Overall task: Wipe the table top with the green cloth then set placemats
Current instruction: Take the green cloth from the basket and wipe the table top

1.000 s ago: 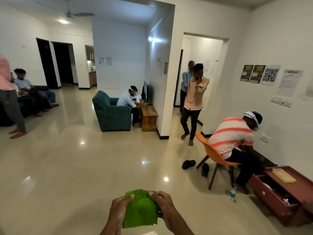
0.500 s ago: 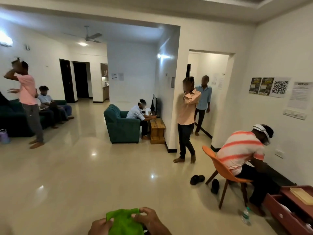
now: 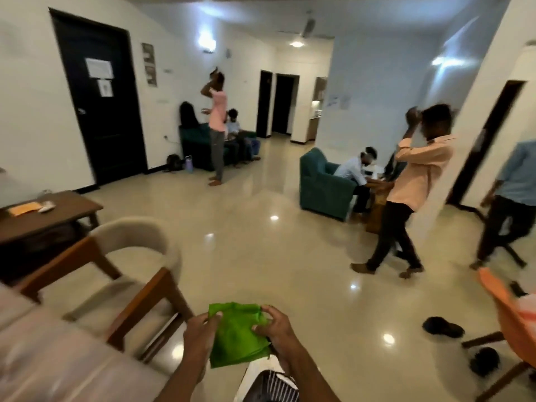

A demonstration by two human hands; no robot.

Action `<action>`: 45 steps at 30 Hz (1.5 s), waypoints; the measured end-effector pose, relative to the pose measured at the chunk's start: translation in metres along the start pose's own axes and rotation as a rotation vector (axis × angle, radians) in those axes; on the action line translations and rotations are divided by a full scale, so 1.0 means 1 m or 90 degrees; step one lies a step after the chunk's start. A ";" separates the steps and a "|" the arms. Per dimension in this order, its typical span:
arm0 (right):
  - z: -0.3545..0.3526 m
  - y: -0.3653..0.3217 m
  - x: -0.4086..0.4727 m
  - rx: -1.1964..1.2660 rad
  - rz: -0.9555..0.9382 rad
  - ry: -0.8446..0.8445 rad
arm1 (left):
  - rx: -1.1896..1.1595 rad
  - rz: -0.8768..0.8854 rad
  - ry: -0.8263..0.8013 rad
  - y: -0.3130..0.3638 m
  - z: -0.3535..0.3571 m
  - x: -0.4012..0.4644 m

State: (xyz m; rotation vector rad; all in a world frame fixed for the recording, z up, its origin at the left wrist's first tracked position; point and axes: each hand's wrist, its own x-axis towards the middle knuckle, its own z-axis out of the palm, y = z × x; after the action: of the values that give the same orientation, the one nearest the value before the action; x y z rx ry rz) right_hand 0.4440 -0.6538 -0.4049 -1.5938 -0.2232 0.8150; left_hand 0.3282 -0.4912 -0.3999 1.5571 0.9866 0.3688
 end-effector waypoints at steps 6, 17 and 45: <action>0.080 0.033 -0.036 -0.087 -0.009 -0.147 | 0.032 -0.090 0.155 -0.065 -0.091 -0.057; 0.315 0.080 -0.132 -0.263 0.049 -0.435 | -0.046 -0.214 0.375 -0.195 -0.310 -0.170; 0.564 0.366 -0.242 -0.912 -0.525 -0.618 | 0.120 -0.456 0.467 -0.450 -0.460 -0.273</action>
State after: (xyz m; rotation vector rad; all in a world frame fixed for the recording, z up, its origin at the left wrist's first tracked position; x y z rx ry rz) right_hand -0.1894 -0.4246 -0.6429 -1.8546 -2.4046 0.6617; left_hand -0.3311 -0.4207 -0.6197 1.1164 2.1098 0.3394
